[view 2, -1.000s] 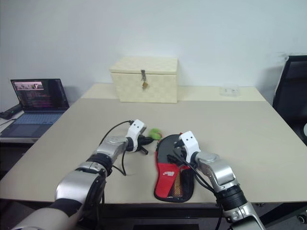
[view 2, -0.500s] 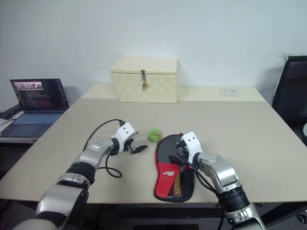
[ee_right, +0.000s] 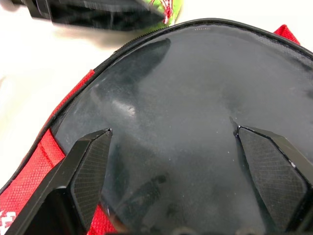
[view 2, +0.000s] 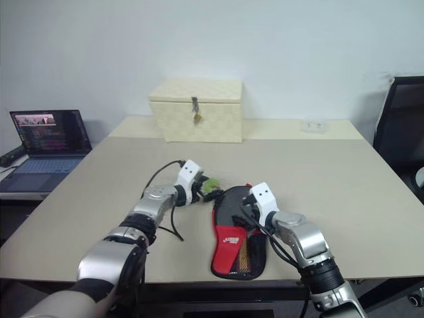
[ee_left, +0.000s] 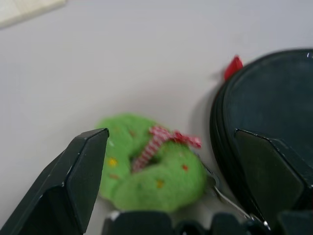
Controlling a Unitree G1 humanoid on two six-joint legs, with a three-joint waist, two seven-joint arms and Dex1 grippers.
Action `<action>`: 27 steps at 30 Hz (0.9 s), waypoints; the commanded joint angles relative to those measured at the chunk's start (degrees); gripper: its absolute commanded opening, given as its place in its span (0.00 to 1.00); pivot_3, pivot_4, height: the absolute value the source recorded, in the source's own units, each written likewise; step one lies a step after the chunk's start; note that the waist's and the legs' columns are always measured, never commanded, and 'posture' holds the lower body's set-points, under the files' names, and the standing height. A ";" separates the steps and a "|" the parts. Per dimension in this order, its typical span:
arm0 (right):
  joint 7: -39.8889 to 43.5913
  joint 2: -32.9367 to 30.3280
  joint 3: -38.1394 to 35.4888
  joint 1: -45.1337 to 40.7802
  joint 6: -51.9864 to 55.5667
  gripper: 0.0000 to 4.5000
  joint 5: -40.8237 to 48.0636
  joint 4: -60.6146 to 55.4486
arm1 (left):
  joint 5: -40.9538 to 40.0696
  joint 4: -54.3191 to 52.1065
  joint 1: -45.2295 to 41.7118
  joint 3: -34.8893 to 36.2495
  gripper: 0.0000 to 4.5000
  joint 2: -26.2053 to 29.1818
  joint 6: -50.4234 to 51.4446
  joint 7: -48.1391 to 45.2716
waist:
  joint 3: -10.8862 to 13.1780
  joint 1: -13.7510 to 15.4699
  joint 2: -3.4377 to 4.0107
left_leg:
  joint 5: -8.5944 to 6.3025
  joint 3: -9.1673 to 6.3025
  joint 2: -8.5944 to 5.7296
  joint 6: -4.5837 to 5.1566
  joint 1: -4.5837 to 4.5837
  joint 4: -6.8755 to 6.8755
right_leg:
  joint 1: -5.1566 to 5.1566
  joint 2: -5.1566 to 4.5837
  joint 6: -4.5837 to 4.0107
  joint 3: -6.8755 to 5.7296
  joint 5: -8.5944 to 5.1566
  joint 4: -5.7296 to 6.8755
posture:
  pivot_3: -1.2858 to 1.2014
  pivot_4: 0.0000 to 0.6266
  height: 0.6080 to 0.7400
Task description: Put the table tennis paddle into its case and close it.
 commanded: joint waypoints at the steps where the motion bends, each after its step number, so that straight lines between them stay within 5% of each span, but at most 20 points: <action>1: -0.10 -0.47 0.60 1.61 2.22 1.00 -0.40 0.54 | -0.35 1.43 -1.88 1.15 0.99 -0.75 1.92 3.61 | -0.02 0.08 -0.02 | 0.00 -0.01 0.00 0.00 0.00 0.01 | 0.00 0.00 0.00 0.00 0.00 0.00 | 0.52 0.24 1.00; 6: -0.34 -0.57 0.47 1.82 2.33 1.00 -0.69 0.32 | 0.36 2.75 -2.08 1.28 0.99 -1.69 2.83 5.95 | -0.09 0.04 -0.03 | 0.00 0.03 -0.01 0.00 0.10 0.02 | 0.06 0.00 0.00 0.04 0.00 0.05 | 0.52 0.24 1.00; 9: -0.50 -0.50 0.44 1.96 2.37 1.00 -0.83 0.14 | 0.63 3.00 -2.19 1.20 0.86 -2.12 2.84 6.62 | -0.11 0.05 -0.05 | 0.00 0.05 -0.01 0.00 0.19 0.01 | 0.09 0.00 0.01 0.06 0.00 0.12 | 0.52 0.24 1.00; 20: -1.41 0.67 1.39 0.85 -3.25 1.00 -3.07 1.17 | 0.45 3.09 -1.67 1.66 0.02 -2.49 3.51 7.63 | -0.14 -0.71 -0.08 | 0.06 0.26 -0.05 -0.06 0.66 0.02 | 0.23 0.17 0.26 0.30 -0.15 0.54 | 0.52 0.24 1.00; 27: -0.74 1.30 5.00 1.31 -6.55 1.00 -6.30 4.57 | 0.22 2.90 -1.79 2.02 0.00 -2.46 4.10 8.31 | -0.14 -1.12 -0.09 | 0.13 0.26 -0.04 -0.12 0.79 0.02 | 0.32 0.22 0.28 0.31 -0.16 0.60 | 0.52 0.24 1.00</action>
